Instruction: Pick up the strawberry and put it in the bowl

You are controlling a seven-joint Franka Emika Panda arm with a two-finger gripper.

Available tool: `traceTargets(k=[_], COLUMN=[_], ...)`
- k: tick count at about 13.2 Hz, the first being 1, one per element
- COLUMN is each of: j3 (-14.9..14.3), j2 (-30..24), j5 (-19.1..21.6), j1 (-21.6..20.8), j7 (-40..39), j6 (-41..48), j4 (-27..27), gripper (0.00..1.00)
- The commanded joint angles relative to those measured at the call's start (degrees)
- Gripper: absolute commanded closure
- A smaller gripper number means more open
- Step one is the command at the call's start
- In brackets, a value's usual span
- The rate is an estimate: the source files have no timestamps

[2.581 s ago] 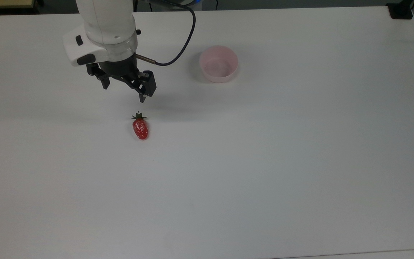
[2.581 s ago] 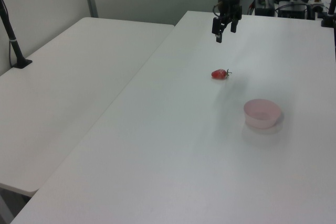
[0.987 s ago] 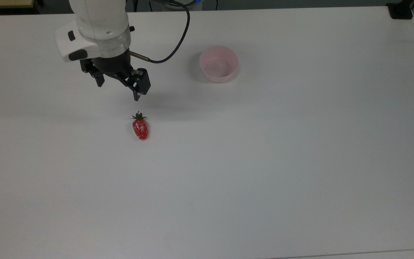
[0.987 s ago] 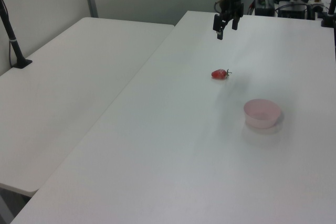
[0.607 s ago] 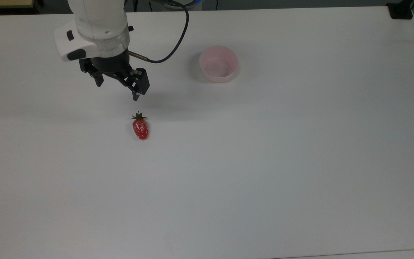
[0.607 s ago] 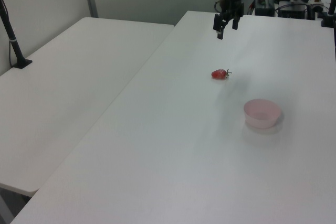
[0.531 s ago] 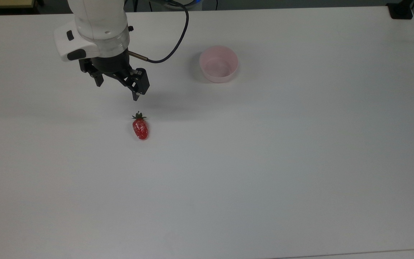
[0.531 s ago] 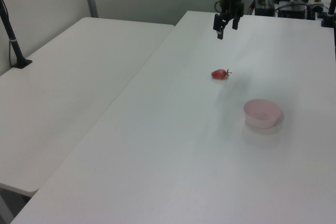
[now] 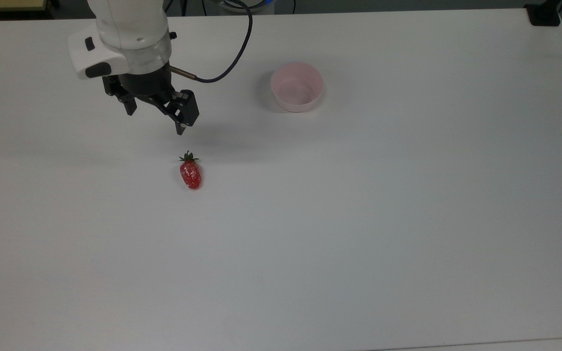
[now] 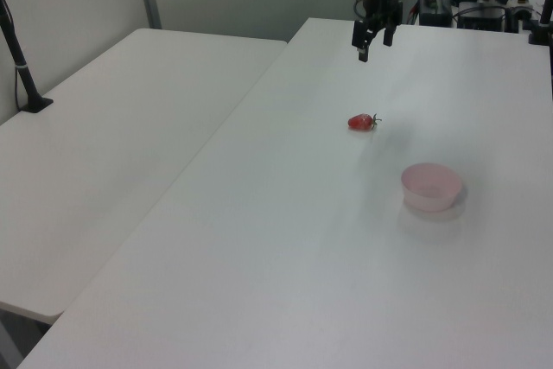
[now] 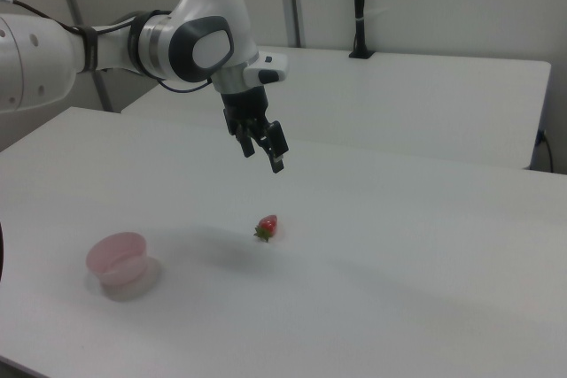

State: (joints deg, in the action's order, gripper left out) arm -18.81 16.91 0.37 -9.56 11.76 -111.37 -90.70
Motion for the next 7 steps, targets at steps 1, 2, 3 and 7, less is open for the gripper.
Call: traceTargets(k=[1,2,3,7], j3=[-0.2,-0.2,-0.2,-0.2], j2=[-1.2,-1.3,-1.3,-2.4], j5=[-0.6,-0.6,-0.6,-0.6], j1=[-0.2,-0.2,-0.1,0.0], j7=[0.5,0.5,0.5,-0.6], j6=[0.0,0.1,0.2,0.7], j4=[-0.5,-0.5,-0.5,-0.6], gripper=[0.0,0.0,0.0,0.0])
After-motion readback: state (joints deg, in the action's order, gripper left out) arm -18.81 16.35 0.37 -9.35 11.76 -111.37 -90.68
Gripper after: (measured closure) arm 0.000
